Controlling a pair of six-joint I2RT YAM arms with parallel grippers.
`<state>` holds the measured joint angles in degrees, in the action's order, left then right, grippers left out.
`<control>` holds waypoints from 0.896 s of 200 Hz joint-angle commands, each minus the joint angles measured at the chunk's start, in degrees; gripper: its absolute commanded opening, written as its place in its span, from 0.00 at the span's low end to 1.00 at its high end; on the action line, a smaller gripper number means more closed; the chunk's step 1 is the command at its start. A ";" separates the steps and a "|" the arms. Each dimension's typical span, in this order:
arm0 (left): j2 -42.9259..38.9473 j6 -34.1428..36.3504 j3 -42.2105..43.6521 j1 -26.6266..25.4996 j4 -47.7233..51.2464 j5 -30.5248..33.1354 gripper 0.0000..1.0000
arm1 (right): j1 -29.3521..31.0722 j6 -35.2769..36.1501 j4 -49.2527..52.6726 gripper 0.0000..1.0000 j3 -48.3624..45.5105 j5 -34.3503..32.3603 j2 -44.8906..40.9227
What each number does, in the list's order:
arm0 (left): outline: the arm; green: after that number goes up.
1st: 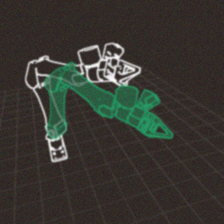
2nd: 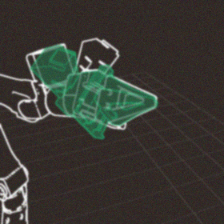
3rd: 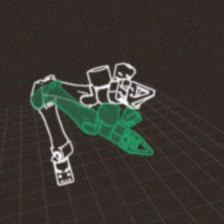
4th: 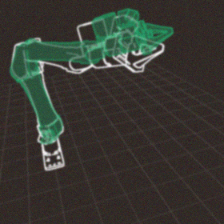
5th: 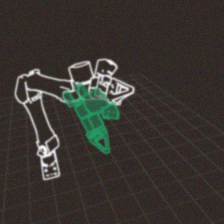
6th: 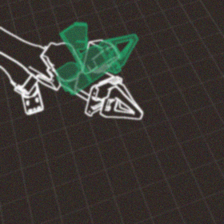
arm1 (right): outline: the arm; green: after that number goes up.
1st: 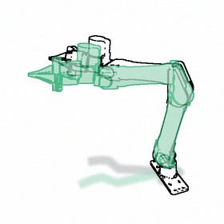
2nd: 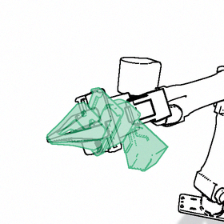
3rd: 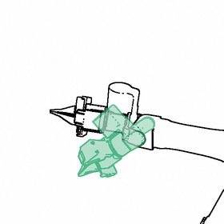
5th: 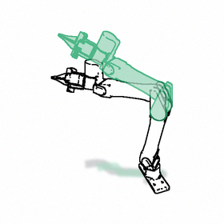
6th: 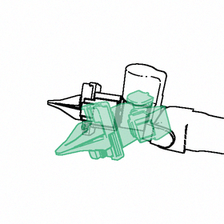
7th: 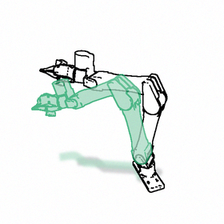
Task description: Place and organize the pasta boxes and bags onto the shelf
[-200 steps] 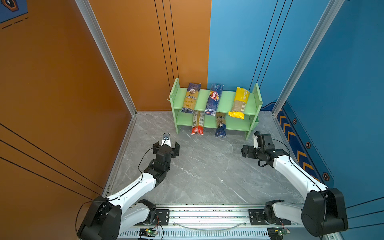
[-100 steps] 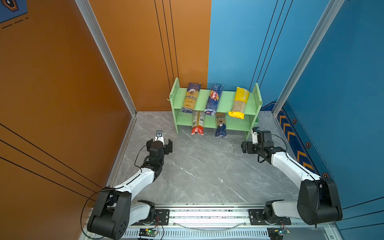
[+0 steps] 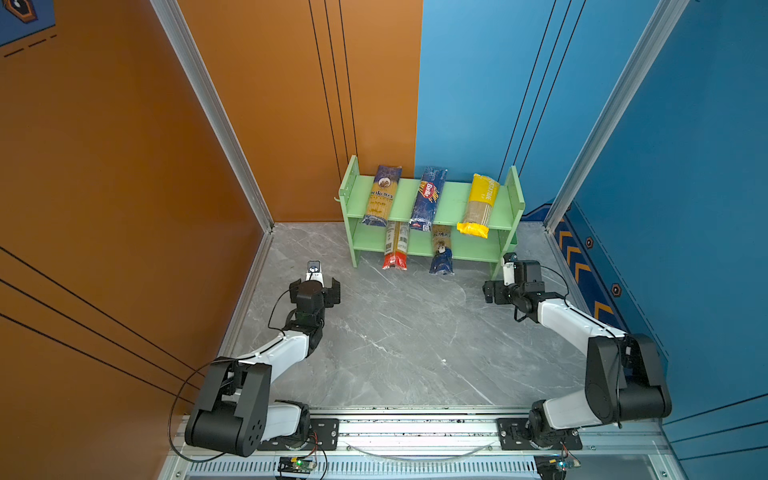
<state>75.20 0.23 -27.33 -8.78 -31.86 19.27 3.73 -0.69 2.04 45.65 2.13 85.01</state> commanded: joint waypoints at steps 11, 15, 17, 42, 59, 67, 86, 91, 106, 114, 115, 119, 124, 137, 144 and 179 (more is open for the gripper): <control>-1.21 -0.23 1.30 0.84 0.94 0.48 0.98 | -1.13 1.45 -4.23 1.00 -1.20 1.44 1.73; -0.97 -0.33 1.32 0.94 0.89 0.37 0.98 | -1.15 1.56 -4.75 1.00 -1.40 1.39 1.73; -0.88 -0.34 1.38 1.06 0.85 0.41 0.98 | -1.22 1.63 -5.07 1.00 -1.54 1.41 1.74; 1.09 0.18 1.59 1.18 -0.47 -0.15 0.98 | -1.75 2.36 -9.67 1.00 -3.71 1.20 1.91; 2.41 0.43 2.28 1.21 -3.28 0.00 0.98 | -2.09 2.27 -13.78 1.00 -5.56 1.53 2.18; 3.29 0.31 2.67 1.16 -4.25 0.10 0.98 | -2.23 2.23 -15.96 1.00 -6.56 2.01 2.34; 4.91 0.21 2.87 1.20 -5.60 0.04 0.98 | -2.32 2.06 -19.19 1.00 -7.61 2.54 2.80; 5.11 0.34 2.78 1.14 -5.84 0.00 0.98 | -2.32 2.03 -20.43 1.00 -8.03 2.48 2.83; 5.22 0.90 2.77 1.16 -6.11 0.53 0.98 | -2.45 1.89 -23.79 1.00 -9.25 2.50 2.71; 5.39 1.02 2.77 1.19 -6.73 0.68 0.98 | -2.50 1.60 -25.17 1.00 -9.74 2.45 2.64; 5.44 1.06 2.79 1.20 -6.82 0.73 0.98 | -2.50 1.59 -25.30 1.00 -9.81 2.44 2.63; 5.56 1.21 2.88 1.22 -7.13 0.74 0.98 | -2.50 1.57 -25.98 1.00 -10.06 2.47 2.57; 5.62 1.33 2.94 1.23 -7.41 0.68 0.98 | -2.55 1.44 -27.10 1.00 -10.49 2.51 2.45; 5.90 1.77 2.77 1.24 -7.66 0.64 0.98 | -2.58 1.16 -29.95 1.00 -11.86 2.66 2.18; 6.22 2.00 2.76 1.20 -8.07 0.55 0.98 | -2.66 0.96 -32.57 1.00 -13.14 2.93 2.30; 8.91 3.80 5.58 1.21 -16.45 -0.98 0.98 | -3.64 0.01 -38.45 1.00 -16.69 3.48 1.54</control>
<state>82.02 2.00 -24.49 -7.92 -41.21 19.27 1.04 0.14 -29.17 31.31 4.40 87.29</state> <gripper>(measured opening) 0.980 0.993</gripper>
